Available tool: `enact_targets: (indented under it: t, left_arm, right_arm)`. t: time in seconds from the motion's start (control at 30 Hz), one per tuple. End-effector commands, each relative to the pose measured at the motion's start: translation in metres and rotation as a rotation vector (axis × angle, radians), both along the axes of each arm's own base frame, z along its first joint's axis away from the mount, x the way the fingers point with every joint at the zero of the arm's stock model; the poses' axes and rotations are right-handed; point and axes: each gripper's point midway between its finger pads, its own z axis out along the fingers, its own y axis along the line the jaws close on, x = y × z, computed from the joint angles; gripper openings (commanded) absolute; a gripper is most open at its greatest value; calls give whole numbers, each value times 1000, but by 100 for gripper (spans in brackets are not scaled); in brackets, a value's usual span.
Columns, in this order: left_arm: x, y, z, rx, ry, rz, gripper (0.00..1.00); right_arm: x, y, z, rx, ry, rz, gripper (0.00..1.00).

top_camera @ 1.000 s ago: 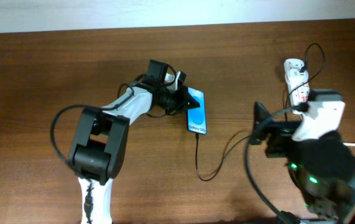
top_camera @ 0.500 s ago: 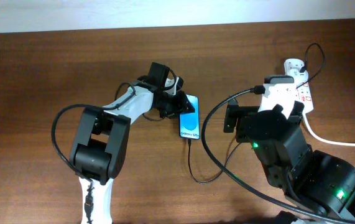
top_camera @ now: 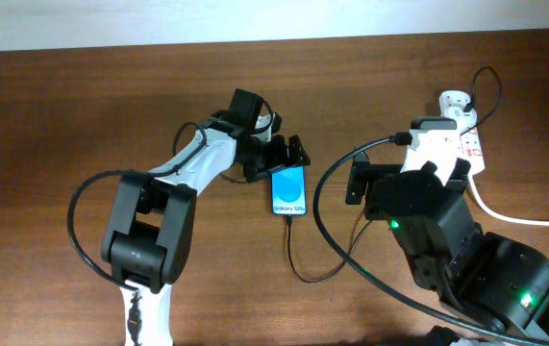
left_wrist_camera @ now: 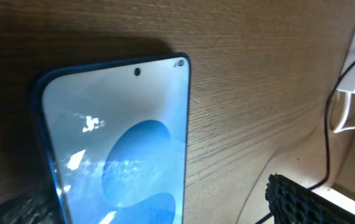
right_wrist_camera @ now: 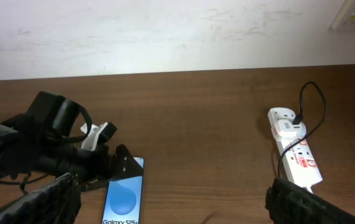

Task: Plug charger to phone and switch on socket

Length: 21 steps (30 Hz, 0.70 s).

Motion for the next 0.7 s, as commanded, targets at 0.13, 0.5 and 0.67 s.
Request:
enact_targets:
  t: [0.13, 0.5, 0.67]
  left_arm:
    - [-13, 48, -63, 271, 63, 58, 99]
    - [3, 92, -48, 316, 78, 156, 99]
    - [47, 153, 54, 243, -132, 333, 99]
  right_arm:
    - [-1, 17, -16, 25, 69, 69, 99]
    - [16, 31, -40, -18, 132, 48, 32]
    - [20, -48, -28, 31, 112, -211, 9]
